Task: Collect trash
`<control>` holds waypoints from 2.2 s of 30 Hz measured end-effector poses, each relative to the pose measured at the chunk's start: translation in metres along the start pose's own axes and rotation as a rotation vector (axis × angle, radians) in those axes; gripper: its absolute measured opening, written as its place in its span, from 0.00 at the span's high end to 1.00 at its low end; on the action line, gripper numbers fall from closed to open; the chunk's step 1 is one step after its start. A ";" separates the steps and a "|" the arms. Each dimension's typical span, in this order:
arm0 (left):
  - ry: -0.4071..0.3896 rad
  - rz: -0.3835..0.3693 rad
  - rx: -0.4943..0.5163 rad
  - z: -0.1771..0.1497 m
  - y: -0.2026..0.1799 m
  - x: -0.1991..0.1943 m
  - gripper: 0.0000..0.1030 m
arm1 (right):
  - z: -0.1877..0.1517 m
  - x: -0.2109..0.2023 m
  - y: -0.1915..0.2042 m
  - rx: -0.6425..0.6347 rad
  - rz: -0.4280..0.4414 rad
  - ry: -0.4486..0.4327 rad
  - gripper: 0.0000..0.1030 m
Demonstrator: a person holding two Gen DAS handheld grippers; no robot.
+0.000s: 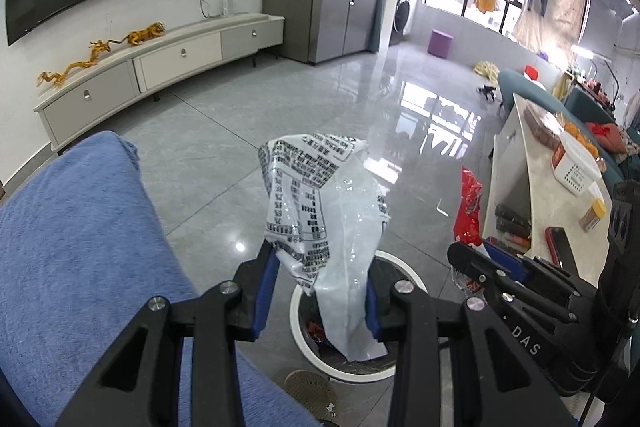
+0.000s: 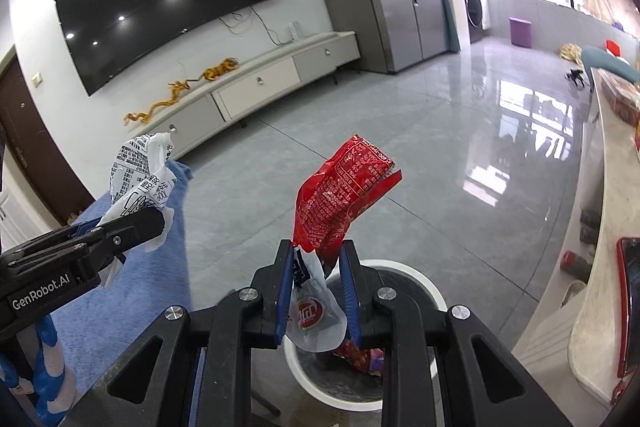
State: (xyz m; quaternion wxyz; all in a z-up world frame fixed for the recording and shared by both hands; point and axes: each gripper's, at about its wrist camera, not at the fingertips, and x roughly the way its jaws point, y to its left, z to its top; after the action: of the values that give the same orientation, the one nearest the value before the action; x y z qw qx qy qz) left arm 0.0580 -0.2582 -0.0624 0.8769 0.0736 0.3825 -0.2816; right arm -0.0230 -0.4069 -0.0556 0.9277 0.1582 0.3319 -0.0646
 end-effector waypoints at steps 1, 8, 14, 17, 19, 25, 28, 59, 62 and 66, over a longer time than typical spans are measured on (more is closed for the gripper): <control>0.008 -0.001 0.003 0.000 -0.003 0.006 0.66 | -0.001 0.002 -0.003 0.005 -0.005 0.009 0.79; 0.068 -0.041 -0.009 -0.004 -0.012 0.039 0.64 | -0.006 0.026 -0.022 0.017 -0.033 0.093 0.78; 0.103 -0.074 -0.012 -0.004 -0.019 0.061 0.61 | -0.011 0.040 -0.035 0.036 -0.053 0.143 0.76; 0.114 -0.097 -0.024 -0.003 -0.021 0.069 0.58 | -0.012 0.046 -0.039 0.045 -0.069 0.159 0.67; 0.120 -0.112 -0.030 -0.001 -0.021 0.073 0.55 | -0.012 0.047 -0.040 0.050 -0.084 0.162 0.57; 0.123 -0.150 -0.026 -0.001 -0.028 0.075 0.46 | -0.012 0.046 -0.046 0.063 -0.107 0.160 0.54; 0.115 -0.150 -0.015 -0.001 -0.031 0.070 0.46 | -0.010 0.043 -0.047 0.069 -0.112 0.149 0.53; -0.083 0.066 -0.076 -0.009 0.028 -0.029 0.34 | 0.001 0.006 0.015 -0.032 -0.064 0.040 0.45; -0.108 0.115 -0.085 -0.013 0.040 -0.042 0.34 | 0.002 0.005 0.027 -0.055 -0.052 0.038 0.45; -0.136 0.192 -0.105 -0.020 0.062 -0.057 0.32 | 0.001 0.004 0.044 -0.087 -0.035 0.034 0.44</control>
State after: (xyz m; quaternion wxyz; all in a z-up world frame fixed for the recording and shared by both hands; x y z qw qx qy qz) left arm 0.0481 -0.1752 -0.0407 0.9263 0.0446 0.3277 -0.1804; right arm -0.0097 -0.3658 -0.0466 0.9267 0.1128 0.3527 -0.0635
